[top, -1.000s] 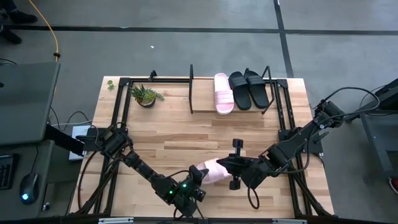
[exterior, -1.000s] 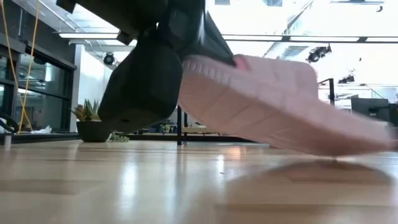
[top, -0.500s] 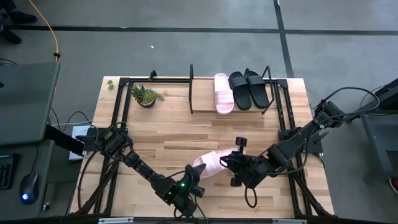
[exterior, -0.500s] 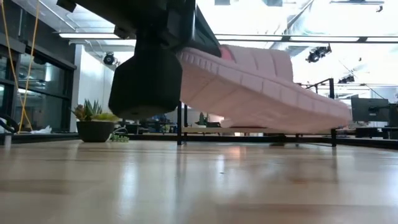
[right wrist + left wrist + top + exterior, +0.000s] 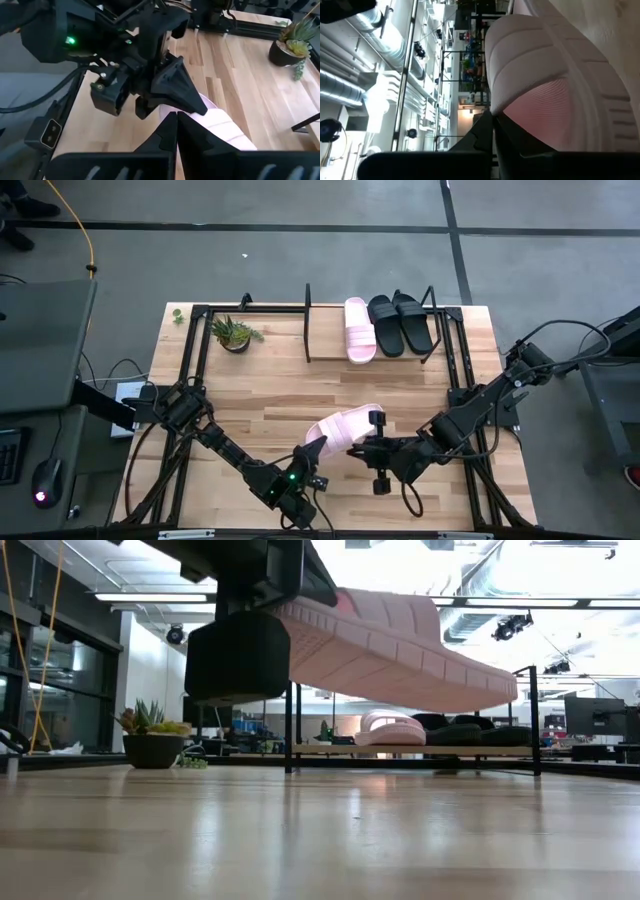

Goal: Pick and place slides into the shelf
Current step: Put the pink slide on the shelf

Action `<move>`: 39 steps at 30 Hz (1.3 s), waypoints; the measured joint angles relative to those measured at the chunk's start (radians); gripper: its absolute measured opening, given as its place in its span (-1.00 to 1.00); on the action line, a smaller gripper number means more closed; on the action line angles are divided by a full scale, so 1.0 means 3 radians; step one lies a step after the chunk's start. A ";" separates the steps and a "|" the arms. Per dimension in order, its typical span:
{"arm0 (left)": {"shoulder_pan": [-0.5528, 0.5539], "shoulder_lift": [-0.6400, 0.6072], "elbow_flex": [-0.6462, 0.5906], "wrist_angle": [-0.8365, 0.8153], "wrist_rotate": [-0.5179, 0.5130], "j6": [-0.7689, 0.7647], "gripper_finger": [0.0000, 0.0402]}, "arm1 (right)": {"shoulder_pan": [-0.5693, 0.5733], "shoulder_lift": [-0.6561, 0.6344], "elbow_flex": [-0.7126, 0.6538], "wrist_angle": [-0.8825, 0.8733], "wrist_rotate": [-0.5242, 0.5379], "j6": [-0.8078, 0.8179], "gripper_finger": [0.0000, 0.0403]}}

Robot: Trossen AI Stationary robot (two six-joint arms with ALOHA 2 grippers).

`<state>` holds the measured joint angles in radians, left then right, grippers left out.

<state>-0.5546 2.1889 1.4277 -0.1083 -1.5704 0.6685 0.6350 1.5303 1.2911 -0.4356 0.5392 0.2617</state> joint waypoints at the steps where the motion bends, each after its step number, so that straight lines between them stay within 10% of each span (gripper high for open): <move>1: -0.0008 -0.0005 0.0000 0.0005 -0.0004 0.0001 -1.00 | 0.0000 0.0000 0.0000 -0.0001 0.0001 -0.0002 -1.00; 13: -0.0031 -0.0072 0.0003 0.0002 -0.0005 0.0148 -1.00 | -0.0286 0.0010 0.0000 -0.0214 -0.0018 0.0103 -1.00; 31: 0.0160 -0.0072 0.0003 -0.0100 0.0000 0.0227 -1.00 | -0.1481 -0.0018 0.0247 -0.0757 -0.2167 0.0120 -1.00; 39: 0.0311 -0.0072 0.0003 -0.0100 -0.0002 0.0314 -1.00 | -0.1781 -0.0018 0.0685 -0.0708 -0.2342 -0.0570 -1.00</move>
<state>-0.4612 2.1674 1.4284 -0.1383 -1.5711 0.7628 0.1006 1.5249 1.4966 -0.6481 -0.1633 0.0907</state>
